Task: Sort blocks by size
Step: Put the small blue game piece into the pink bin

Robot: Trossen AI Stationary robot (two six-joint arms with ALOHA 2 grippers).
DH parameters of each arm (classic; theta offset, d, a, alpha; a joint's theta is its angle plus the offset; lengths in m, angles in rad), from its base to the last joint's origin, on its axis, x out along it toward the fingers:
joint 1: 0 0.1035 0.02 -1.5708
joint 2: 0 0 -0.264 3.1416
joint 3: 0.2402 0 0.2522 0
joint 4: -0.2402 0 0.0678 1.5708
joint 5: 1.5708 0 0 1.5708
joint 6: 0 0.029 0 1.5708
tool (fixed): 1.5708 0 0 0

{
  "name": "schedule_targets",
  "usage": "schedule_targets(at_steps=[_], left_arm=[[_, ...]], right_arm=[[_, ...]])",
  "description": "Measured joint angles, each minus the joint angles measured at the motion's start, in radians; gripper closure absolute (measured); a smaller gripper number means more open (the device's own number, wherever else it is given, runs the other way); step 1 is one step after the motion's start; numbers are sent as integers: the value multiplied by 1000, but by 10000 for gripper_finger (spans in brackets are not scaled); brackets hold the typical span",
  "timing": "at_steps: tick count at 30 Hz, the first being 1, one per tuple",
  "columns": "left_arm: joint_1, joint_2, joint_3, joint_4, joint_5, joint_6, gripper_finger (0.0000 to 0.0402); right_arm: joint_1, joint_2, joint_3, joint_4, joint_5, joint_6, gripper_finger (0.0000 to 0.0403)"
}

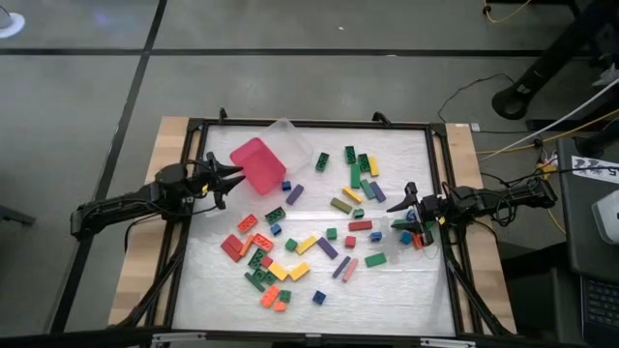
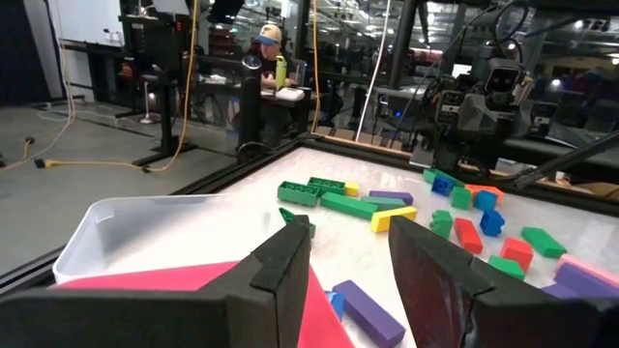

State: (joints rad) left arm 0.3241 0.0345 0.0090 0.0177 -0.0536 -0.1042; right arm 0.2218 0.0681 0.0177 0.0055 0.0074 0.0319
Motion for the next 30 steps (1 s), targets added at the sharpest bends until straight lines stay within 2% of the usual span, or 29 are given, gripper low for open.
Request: schedule_targets(at_steps=[10,14,18,24,30], left_arm=[[-1,0,0,3,-1,-7,271],[-1,0,1,65,-7,-44,271],[-1,-1,30,72,-40,-44,271],[-1,22,95,68,-127,-11,271],[-1,89,164,66,-178,37,271]], right_arm=[[0,0,0,0,0,0,189],[0,0,0,3,1,-7,189],[0,0,-1,51,43,-18,189],[0,0,-1,130,190,-18,189],[0,0,-1,157,440,-19,189]])
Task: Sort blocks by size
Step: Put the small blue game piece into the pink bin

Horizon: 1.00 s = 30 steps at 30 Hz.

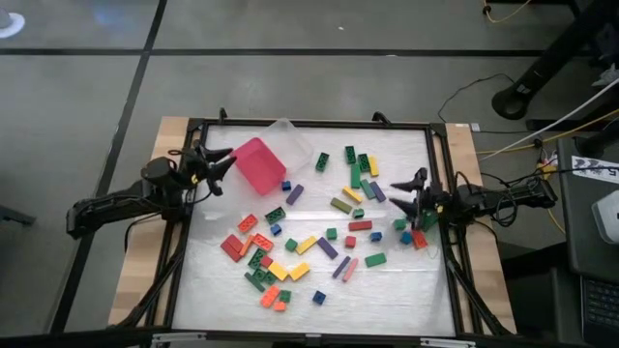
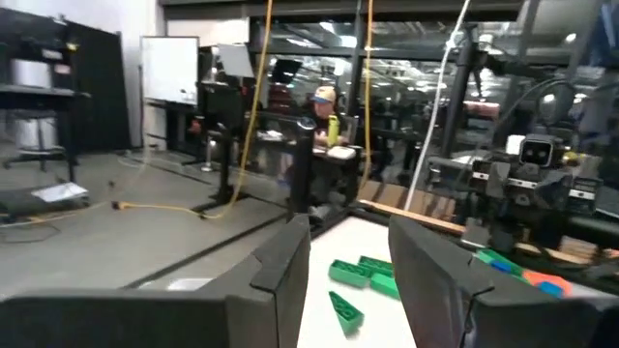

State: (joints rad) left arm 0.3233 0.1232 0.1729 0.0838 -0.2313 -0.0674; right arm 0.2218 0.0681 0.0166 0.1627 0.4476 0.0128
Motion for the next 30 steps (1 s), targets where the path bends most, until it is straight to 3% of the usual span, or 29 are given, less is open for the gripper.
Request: schedule_targets(at_steps=[6,11,18,25,30], left_arm=[[0,99,108,-112,-80,37,271],[0,221,246,-383,-189,-66,271],[0,416,395,-683,-261,-312,271],[53,595,463,-964,-287,-587,271],[117,699,463,-1032,-221,-687,271]], right_arm=[[0,0,0,-7,190,8,189],[0,0,0,-5,197,5,189],[0,1,0,-1,196,5,189],[0,1,0,-3,100,5,189],[0,1,0,-32,-113,5,189]])
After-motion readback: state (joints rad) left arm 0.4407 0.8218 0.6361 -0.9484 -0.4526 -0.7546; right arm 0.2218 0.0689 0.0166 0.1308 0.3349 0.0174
